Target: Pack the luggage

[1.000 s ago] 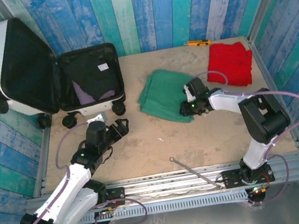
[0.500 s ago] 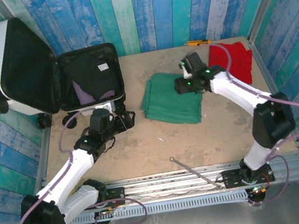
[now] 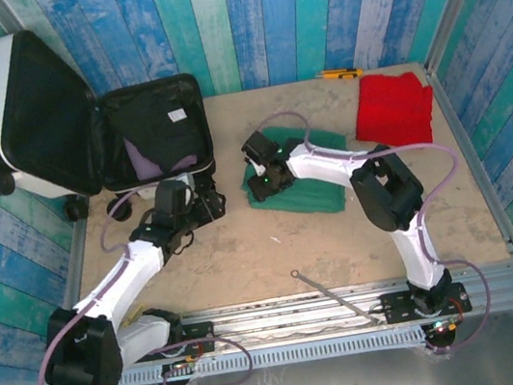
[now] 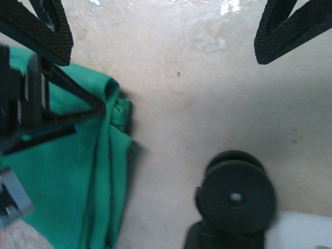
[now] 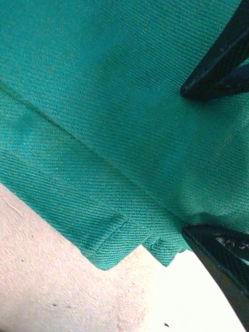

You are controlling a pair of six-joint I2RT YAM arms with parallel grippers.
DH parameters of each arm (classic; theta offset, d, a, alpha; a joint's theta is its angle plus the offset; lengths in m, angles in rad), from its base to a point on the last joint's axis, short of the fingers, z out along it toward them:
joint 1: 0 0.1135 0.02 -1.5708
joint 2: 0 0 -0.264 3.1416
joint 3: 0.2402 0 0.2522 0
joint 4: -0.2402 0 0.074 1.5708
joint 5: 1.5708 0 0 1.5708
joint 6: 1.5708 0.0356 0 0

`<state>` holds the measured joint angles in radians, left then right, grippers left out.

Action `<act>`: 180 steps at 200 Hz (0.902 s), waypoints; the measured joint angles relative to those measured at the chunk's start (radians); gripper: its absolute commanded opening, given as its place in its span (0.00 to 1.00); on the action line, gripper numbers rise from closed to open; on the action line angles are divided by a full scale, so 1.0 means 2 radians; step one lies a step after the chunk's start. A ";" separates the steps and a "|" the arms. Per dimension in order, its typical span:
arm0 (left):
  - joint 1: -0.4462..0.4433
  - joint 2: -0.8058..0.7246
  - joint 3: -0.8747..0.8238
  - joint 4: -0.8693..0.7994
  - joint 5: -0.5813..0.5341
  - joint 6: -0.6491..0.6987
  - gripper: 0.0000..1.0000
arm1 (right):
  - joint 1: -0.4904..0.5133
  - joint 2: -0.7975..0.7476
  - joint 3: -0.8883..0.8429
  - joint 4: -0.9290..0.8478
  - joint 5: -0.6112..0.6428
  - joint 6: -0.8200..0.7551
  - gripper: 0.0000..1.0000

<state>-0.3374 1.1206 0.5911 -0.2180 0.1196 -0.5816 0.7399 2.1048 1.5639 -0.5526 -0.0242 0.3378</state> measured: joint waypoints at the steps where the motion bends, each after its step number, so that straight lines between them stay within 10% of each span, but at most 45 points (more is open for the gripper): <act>1: 0.001 0.000 -0.001 0.000 0.000 0.000 0.94 | 0.000 -0.002 -0.004 0.004 -0.001 0.001 0.59; 81: -0.003 0.005 -0.021 0.049 0.101 0.004 0.94 | 0.033 -0.160 -0.252 0.120 -0.024 0.010 0.47; 180: -0.049 0.097 -0.075 0.163 0.121 -0.082 0.94 | 0.045 -0.373 -0.286 0.036 -0.002 0.028 0.80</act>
<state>-0.4362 1.3148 0.4404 0.1078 0.3607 -0.7452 0.8295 1.3598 0.9909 -0.4805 -0.0292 0.3935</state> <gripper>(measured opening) 0.940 0.793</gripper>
